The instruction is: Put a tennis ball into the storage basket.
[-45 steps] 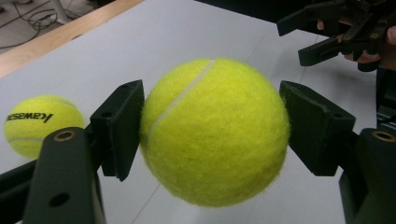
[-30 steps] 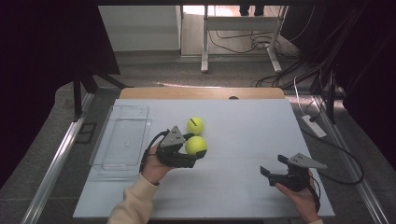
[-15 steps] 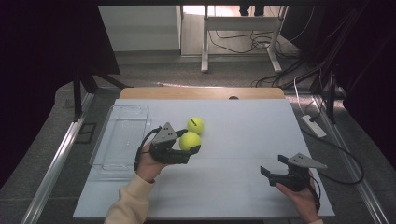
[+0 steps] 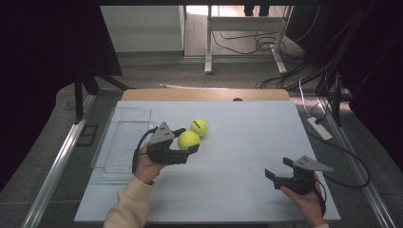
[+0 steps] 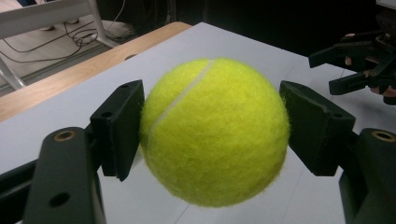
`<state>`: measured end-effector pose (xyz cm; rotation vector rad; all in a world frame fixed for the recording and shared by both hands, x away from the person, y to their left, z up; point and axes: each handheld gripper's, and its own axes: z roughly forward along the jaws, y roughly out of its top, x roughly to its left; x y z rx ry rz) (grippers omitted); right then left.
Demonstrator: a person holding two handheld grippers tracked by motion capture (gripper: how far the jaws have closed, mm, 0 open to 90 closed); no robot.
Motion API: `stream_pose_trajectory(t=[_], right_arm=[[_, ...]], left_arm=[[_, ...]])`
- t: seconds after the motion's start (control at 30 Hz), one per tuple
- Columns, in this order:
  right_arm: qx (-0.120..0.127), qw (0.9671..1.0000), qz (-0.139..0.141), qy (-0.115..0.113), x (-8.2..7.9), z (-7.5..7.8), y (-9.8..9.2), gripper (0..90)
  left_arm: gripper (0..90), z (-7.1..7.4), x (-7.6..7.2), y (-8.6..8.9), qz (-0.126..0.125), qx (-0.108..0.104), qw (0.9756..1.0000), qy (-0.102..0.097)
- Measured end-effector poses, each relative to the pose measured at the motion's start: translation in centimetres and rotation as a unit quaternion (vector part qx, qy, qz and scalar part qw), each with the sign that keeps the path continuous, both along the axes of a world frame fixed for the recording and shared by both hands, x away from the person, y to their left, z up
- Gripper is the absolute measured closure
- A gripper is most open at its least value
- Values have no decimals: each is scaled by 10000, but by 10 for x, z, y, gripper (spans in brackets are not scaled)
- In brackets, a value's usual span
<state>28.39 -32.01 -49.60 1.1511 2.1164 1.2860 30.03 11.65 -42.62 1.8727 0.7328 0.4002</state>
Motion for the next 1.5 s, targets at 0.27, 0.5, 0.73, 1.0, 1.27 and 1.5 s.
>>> stream_pose_trajectory(t=[0.27,0.5,0.73,1.0,1.27,1.5], right_arm=[[13,10000,15,-1,0,0,1,99],[0,10000,5,7,0,0,0,99],[13,10000,16,1,0,0,0,99],[18,10000,27,6,0,0,1,98],[45,10000,25,-9,0,0,1,98],[69,10000,40,-25,0,1,1,99]], left_arm=[[266,1,1,8,137,-66,9999,-23],[266,1,3,13,232,-40,9997,-36],[266,0,4,16,300,-47,9995,-44],[266,0,5,21,379,-68,9992,-40],[266,0,7,28,508,-112,9986,-46],[266,1,9,31,619,-80,9980,-54]])
